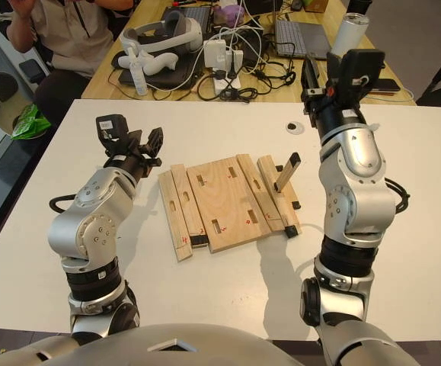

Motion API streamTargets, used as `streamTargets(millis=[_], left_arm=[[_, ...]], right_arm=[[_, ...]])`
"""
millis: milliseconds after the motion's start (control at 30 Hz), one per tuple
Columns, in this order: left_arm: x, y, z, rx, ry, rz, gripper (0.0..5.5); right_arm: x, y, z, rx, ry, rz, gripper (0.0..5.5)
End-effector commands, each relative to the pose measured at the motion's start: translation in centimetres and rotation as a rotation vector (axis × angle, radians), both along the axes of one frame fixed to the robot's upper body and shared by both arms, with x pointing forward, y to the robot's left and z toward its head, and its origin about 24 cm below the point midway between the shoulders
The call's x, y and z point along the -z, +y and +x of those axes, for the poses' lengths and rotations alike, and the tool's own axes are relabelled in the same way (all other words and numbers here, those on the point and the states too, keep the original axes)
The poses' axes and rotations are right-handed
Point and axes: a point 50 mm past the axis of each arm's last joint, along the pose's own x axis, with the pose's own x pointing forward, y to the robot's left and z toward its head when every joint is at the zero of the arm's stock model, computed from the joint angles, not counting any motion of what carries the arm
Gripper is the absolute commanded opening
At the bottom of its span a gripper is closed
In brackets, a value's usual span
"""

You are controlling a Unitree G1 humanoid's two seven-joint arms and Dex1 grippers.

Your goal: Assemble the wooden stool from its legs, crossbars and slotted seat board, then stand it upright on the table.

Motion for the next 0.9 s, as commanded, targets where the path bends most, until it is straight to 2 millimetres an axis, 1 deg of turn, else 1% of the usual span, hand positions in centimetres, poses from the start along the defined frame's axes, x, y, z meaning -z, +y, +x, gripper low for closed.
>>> streamTargets(millis=[33, 133, 200, 233, 300, 333, 400, 433, 500, 567, 600, 633, 667, 733, 800, 900], left_arm=[[0.4, -0.5, -0.5, 0.009, 0.014, -0.018, 2.48], [0.3, -0.4, -0.4, 0.009, 0.007, -0.012, 2.48], [0.2, -0.4, -0.4, 0.008, 0.004, -0.01, 2.48], [0.2, -0.4, -0.4, 0.008, 0.004, -0.01, 2.48], [0.2, -0.4, -0.4, 0.01, 0.003, -0.009, 2.48], [0.2, -0.4, -0.4, 0.013, 0.002, -0.009, 2.48], [0.1, -0.5, -0.4, 0.016, 0.002, -0.008, 2.48], [0.2, -0.5, -0.4, 0.016, 0.003, -0.008, 2.48], [0.2, -0.6, -0.3, 0.022, 0.005, -0.006, 2.48], [0.2, -0.6, -0.3, 0.028, 0.005, -0.005, 2.48], [0.2, -0.6, -0.3, 0.029, 0.006, -0.004, 2.48], [0.2, -0.6, -0.3, 0.029, 0.006, -0.004, 2.48], [0.2, -0.6, -0.3, 0.028, 0.007, -0.004, 2.48], [0.2, -0.6, -0.3, 0.026, 0.006, -0.004, 2.48], [0.1, -0.7, -0.2, 0.024, 0.003, -0.006, 2.48], [-0.1, -0.8, -0.1, 0.023, -0.005, -0.01, 2.48]], right_arm=[[-0.5, 0.6, 0.5, -0.004, -0.003, 0.001, 1.82], [-3.1, 1.1, 0.7, -0.017, -0.084, 0.001, 1.82], [-5.3, 1.5, 0.6, -0.031, -0.148, 0.005, 1.82], [-6.1, 1.6, 0.6, -0.035, -0.169, 0.009, 1.82], [-6.7, 1.7, 0.5, -0.041, -0.187, 0.015, 1.82], [-6.2, 1.6, 0.6, -0.042, -0.171, 0.01, 1.82], [-3.3, 1.1, 0.9, -0.026, -0.075, 0.023, 1.82], [-0.8, 0.7, 1.1, -0.021, 0.014, 0.035, 1.82], [4.7, 0.1, 1.2, -0.013, 0.209, 0.024, 1.82], [8.8, -0.2, 0.9, -0.023, 0.367, 0.017, 1.82], [10.1, -0.3, 0.8, -0.028, 0.415, 0.024, 1.82], [10.8, -0.4, 0.8, -0.026, 0.434, 0.022, 1.82], [11.1, -0.3, 0.8, -0.033, 0.436, 0.023, 1.82], [10.8, 0.0, 0.9, -0.05, 0.409, 0.026, 1.82], [10.0, 0.4, 1.1, -0.069, 0.372, 0.035, 1.82], [7.3, 1.2, 1.3, -0.119, 0.258, 0.045, 1.82]])
